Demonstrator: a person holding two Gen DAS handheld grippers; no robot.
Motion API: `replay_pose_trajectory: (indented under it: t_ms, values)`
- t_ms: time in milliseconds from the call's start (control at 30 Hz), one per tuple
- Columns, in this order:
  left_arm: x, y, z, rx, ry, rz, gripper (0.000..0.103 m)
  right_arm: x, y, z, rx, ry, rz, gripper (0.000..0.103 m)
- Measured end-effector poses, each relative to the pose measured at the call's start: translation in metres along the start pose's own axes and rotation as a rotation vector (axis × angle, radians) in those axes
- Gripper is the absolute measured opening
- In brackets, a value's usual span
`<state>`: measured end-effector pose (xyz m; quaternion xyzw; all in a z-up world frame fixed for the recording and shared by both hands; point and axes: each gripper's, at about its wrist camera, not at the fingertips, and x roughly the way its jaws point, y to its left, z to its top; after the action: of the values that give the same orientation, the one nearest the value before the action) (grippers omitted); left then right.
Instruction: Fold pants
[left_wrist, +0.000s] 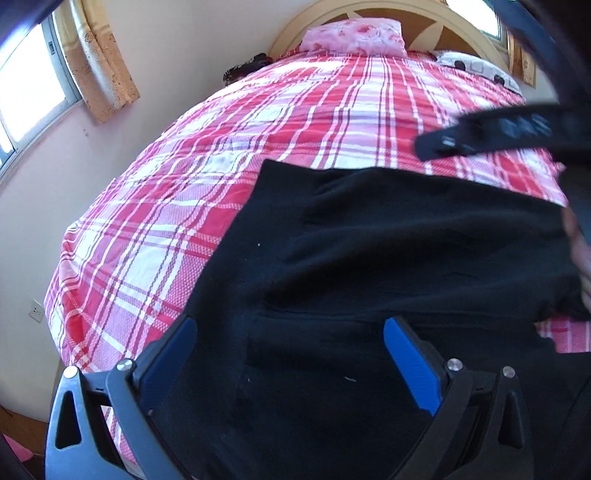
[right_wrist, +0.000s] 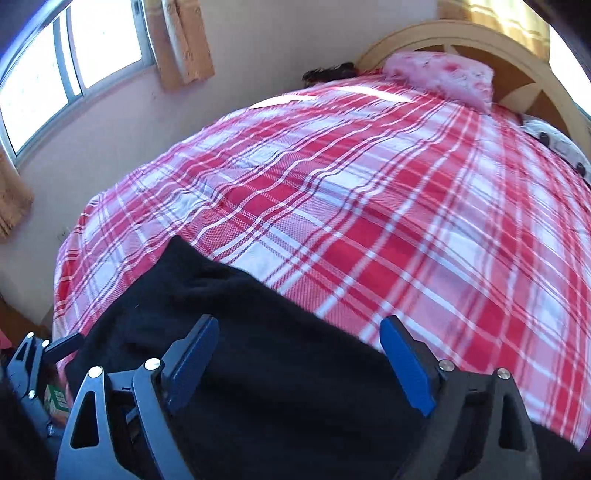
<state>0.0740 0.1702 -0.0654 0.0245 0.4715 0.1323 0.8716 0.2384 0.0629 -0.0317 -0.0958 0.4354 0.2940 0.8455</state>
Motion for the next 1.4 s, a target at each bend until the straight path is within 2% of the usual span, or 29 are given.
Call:
replay_pose_trajectory:
  t_ms: [133, 267, 333, 400, 500, 567, 600, 667, 833, 967, 1067, 1167, 1267, 1400]
  values:
    - [0.011, 0.000, 0.002, 0.003, 0.012, -0.028, 0.103, 0.039, -0.002, 0.012, 0.008, 0.060, 0.090, 0.090]
    - [0.015, 0.001, 0.007, -0.009, 0.023, -0.052, 0.103, 0.063, 0.011, 0.011, -0.070, 0.103, 0.084, 0.089]
    - [0.019, 0.003, 0.007, -0.025, 0.040, -0.066, 0.103, 0.073, 0.016, 0.006, -0.113, 0.133, 0.043, 0.085]
    - [0.019, 0.004, 0.006, -0.039, 0.039, -0.075, 0.103, 0.076, 0.022, 0.001, -0.153, 0.122, 0.009, 0.083]
    - [0.017, 0.004, 0.005, -0.039, 0.032, -0.073, 0.103, 0.072, 0.025, -0.001, -0.169, 0.115, 0.042, 0.060]
    - [0.017, 0.004, 0.005, -0.036, 0.028, -0.070, 0.103, 0.067, 0.030, -0.001, -0.181, 0.119, 0.065, 0.028]
    - [0.016, 0.005, 0.005, -0.036, 0.028, -0.071, 0.103, 0.065, 0.031, -0.001, -0.173, 0.125, 0.085, 0.020]
    - [0.012, 0.008, 0.004, -0.038, 0.025, -0.079, 0.103, 0.060, 0.033, -0.001, -0.146, 0.123, 0.084, 0.011]
    - [-0.005, 0.020, -0.003, -0.029, -0.010, -0.133, 0.103, 0.034, 0.032, -0.006, -0.061, 0.063, 0.138, 0.008]
    - [-0.029, 0.040, 0.002, -0.085, -0.066, -0.234, 0.103, -0.001, 0.043, -0.015, -0.058, -0.013, 0.172, 0.008]
    - [-0.043, 0.047, 0.015, -0.101, -0.084, -0.281, 0.103, -0.020, 0.056, -0.022, -0.088, -0.056, 0.157, 0.008]
    - [-0.050, 0.053, 0.027, -0.119, -0.099, -0.293, 0.103, -0.032, 0.066, -0.031, -0.110, -0.088, 0.138, 0.008]
    - [-0.043, 0.058, 0.038, -0.163, -0.067, -0.312, 0.103, -0.042, 0.072, -0.043, -0.125, -0.116, 0.132, 0.008]
    - [-0.023, 0.056, 0.053, -0.229, 0.018, -0.386, 0.103, -0.053, 0.087, -0.064, -0.182, -0.159, 0.100, 0.008]
